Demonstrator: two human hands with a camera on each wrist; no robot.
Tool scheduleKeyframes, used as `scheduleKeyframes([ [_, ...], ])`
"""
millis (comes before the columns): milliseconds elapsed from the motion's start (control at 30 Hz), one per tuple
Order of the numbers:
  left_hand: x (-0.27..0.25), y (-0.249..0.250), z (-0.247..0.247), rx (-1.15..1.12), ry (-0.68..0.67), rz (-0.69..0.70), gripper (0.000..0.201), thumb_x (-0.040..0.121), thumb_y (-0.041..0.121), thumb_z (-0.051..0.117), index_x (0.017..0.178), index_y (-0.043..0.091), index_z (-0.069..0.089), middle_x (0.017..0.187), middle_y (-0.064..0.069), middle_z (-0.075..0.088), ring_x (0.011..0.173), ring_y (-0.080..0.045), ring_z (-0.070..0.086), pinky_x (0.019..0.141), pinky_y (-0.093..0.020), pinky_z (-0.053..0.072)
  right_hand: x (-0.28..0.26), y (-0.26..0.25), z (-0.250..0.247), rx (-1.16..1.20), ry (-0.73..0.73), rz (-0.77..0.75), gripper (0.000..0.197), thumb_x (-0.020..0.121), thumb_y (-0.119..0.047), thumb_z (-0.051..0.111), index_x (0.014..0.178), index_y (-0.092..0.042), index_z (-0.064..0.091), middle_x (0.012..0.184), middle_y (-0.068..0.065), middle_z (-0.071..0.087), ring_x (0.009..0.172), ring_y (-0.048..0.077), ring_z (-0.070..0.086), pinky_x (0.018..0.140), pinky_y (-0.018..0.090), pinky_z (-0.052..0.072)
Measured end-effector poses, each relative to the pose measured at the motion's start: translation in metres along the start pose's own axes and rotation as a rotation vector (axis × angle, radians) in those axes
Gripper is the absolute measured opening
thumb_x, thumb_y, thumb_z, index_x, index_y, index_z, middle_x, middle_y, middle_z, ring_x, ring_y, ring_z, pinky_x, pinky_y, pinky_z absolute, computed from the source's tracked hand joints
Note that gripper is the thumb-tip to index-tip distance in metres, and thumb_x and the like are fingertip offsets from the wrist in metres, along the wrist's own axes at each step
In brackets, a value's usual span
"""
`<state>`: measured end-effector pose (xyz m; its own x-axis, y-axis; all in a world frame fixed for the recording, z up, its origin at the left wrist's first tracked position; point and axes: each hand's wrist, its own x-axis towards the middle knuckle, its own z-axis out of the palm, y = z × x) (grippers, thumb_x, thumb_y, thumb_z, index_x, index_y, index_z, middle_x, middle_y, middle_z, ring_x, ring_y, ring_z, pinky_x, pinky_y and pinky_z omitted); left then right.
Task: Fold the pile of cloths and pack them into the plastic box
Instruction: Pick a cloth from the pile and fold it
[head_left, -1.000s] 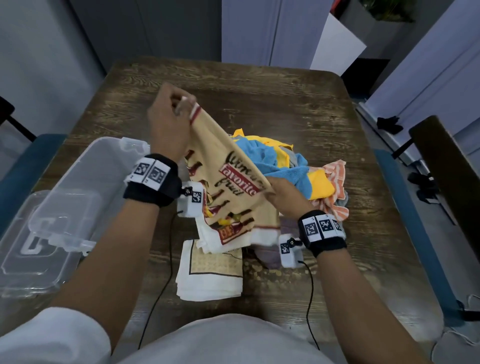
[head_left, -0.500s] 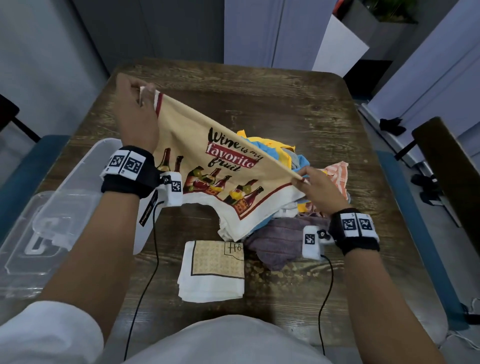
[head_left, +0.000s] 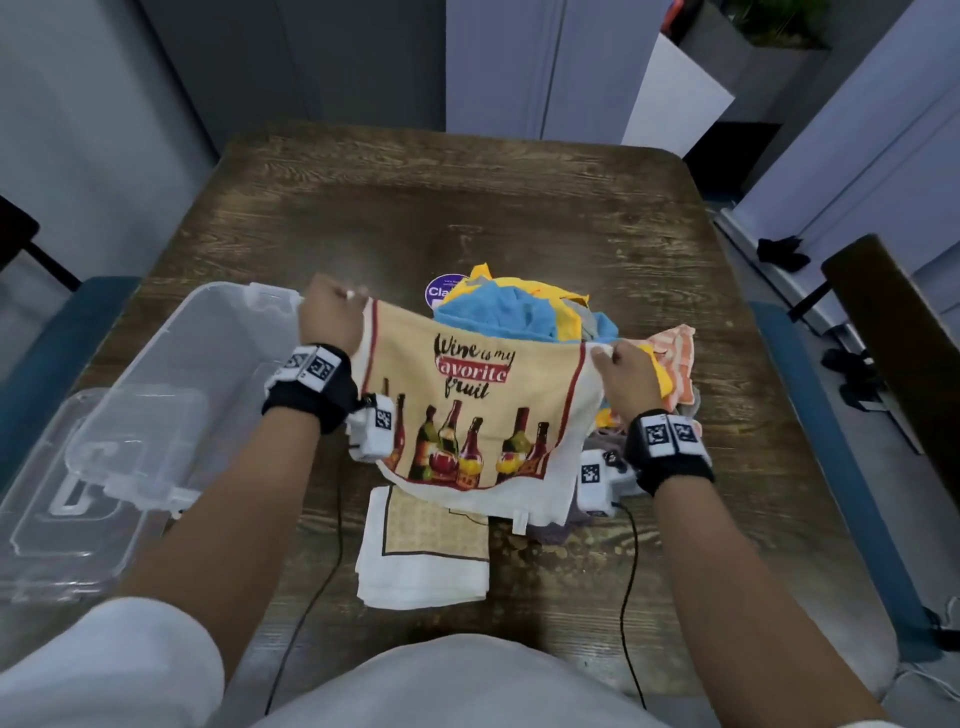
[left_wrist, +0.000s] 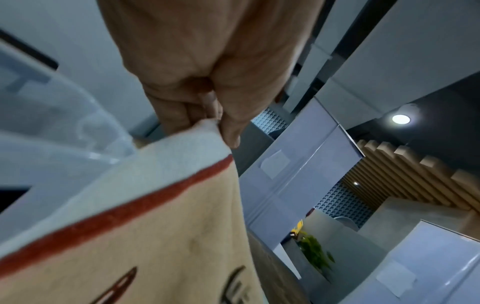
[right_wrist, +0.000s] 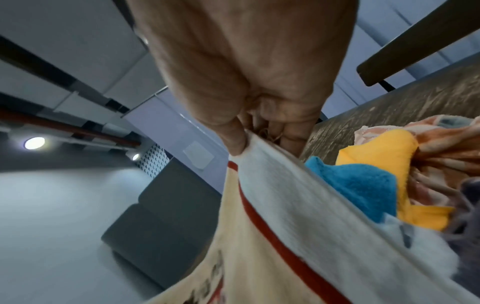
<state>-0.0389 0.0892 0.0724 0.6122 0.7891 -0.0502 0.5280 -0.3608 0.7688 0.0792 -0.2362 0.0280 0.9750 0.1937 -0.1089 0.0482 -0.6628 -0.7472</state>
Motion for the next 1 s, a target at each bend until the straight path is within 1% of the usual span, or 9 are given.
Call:
scheduleKeyframes([
  [100, -0.027, -0.011, 0.028, -0.073, -0.082, -0.048, 0.023, 0.096, 0.031, 0.065, 0.099, 0.009, 0.063, 0.092, -0.004, 0.068, 0.086, -0.021, 0.063, 0.089, -0.038, 0.052, -0.013, -0.003, 0.018, -0.036, -0.057, 0.008, 0.043, 0.101, -0.024, 0.055, 0.063, -0.016, 0.038, 0.063, 0.001, 0.042, 0.067, 0.023, 0.043, 0.057, 0.035, 0.027],
  [200, -0.054, -0.012, 0.051, -0.183, -0.136, -0.011, 0.019, 0.096, 0.036, 0.065, 0.098, 0.018, 0.061, 0.088, 0.007, 0.063, 0.083, -0.014, 0.061, 0.083, -0.04, 0.056, -0.024, -0.011, 0.034, 0.019, -0.128, 0.002, 0.038, 0.098, -0.024, 0.062, 0.065, -0.017, 0.044, 0.064, 0.003, 0.049, 0.066, 0.024, 0.05, 0.063, 0.038, 0.038],
  [267, -0.072, -0.003, 0.061, -0.217, -0.169, 0.05, 0.018, 0.096, 0.036, 0.066, 0.098, 0.02, 0.058, 0.092, 0.009, 0.063, 0.085, -0.009, 0.061, 0.077, -0.031, 0.052, -0.034, -0.023, 0.044, 0.221, -0.174, 0.053, 0.022, 0.096, -0.018, 0.066, 0.078, -0.017, 0.054, 0.075, 0.005, 0.062, 0.067, 0.022, 0.06, 0.066, 0.04, 0.052],
  [367, -0.096, 0.009, 0.076, -0.228, -0.216, 0.114, 0.017, 0.093, 0.034, 0.07, 0.091, 0.02, 0.06, 0.088, 0.008, 0.068, 0.081, -0.004, 0.064, 0.069, -0.022, 0.05, -0.054, -0.045, 0.056, 0.518, -0.274, 0.088, 0.011, 0.097, -0.009, 0.065, 0.088, -0.006, 0.059, 0.079, 0.009, 0.068, 0.066, 0.017, 0.066, 0.063, 0.028, 0.06],
  [500, -0.108, 0.013, 0.084, -0.257, -0.215, 0.154, 0.019, 0.089, 0.032, 0.075, 0.085, 0.016, 0.065, 0.076, 0.009, 0.07, 0.068, 0.004, 0.064, 0.056, -0.008, 0.044, -0.065, -0.053, 0.063, 0.691, -0.302, 0.104, 0.015, 0.098, -0.01, 0.064, 0.095, 0.005, 0.063, 0.08, 0.013, 0.07, 0.069, 0.02, 0.068, 0.07, 0.036, 0.062],
  [600, -0.11, 0.012, 0.08, -0.281, -0.234, 0.167, 0.02, 0.088, 0.032, 0.076, 0.085, 0.015, 0.067, 0.075, 0.01, 0.069, 0.067, 0.005, 0.064, 0.057, -0.009, 0.045, -0.065, -0.048, 0.061, 0.723, -0.302, 0.117, 0.014, 0.098, -0.008, 0.063, 0.097, 0.005, 0.064, 0.081, 0.016, 0.069, 0.068, 0.021, 0.067, 0.071, 0.035, 0.063],
  [733, -0.11, 0.011, 0.078, -0.282, -0.173, 0.158, 0.021, 0.088, 0.034, 0.076, 0.086, 0.016, 0.066, 0.078, 0.009, 0.071, 0.069, 0.002, 0.066, 0.059, -0.012, 0.05, -0.065, -0.05, 0.059, 0.778, -0.306, 0.128, 0.012, 0.098, -0.007, 0.063, 0.097, 0.005, 0.063, 0.085, 0.021, 0.067, 0.067, 0.022, 0.065, 0.066, 0.031, 0.062],
  [833, -0.111, 0.011, 0.078, -0.287, -0.165, 0.167, 0.021, 0.088, 0.036, 0.075, 0.084, 0.017, 0.065, 0.077, 0.008, 0.072, 0.07, -0.002, 0.068, 0.064, -0.021, 0.055, -0.066, -0.054, 0.057, 0.802, -0.332, 0.117, 0.016, 0.098, -0.008, 0.062, 0.101, 0.008, 0.064, 0.088, 0.024, 0.067, 0.066, 0.022, 0.066, 0.065, 0.029, 0.061],
  [1000, -0.116, 0.01, 0.082, -0.328, -0.251, 0.186, 0.022, 0.09, 0.035, 0.074, 0.082, 0.016, 0.067, 0.077, 0.007, 0.072, 0.07, -0.001, 0.068, 0.064, -0.018, 0.053, -0.07, -0.057, 0.054, 0.862, -0.341, 0.166, 0.045, 0.109, -0.031, 0.039, 0.1, 0.002, 0.068, 0.081, 0.019, 0.073, 0.072, 0.024, 0.072, 0.069, 0.032, 0.062],
])
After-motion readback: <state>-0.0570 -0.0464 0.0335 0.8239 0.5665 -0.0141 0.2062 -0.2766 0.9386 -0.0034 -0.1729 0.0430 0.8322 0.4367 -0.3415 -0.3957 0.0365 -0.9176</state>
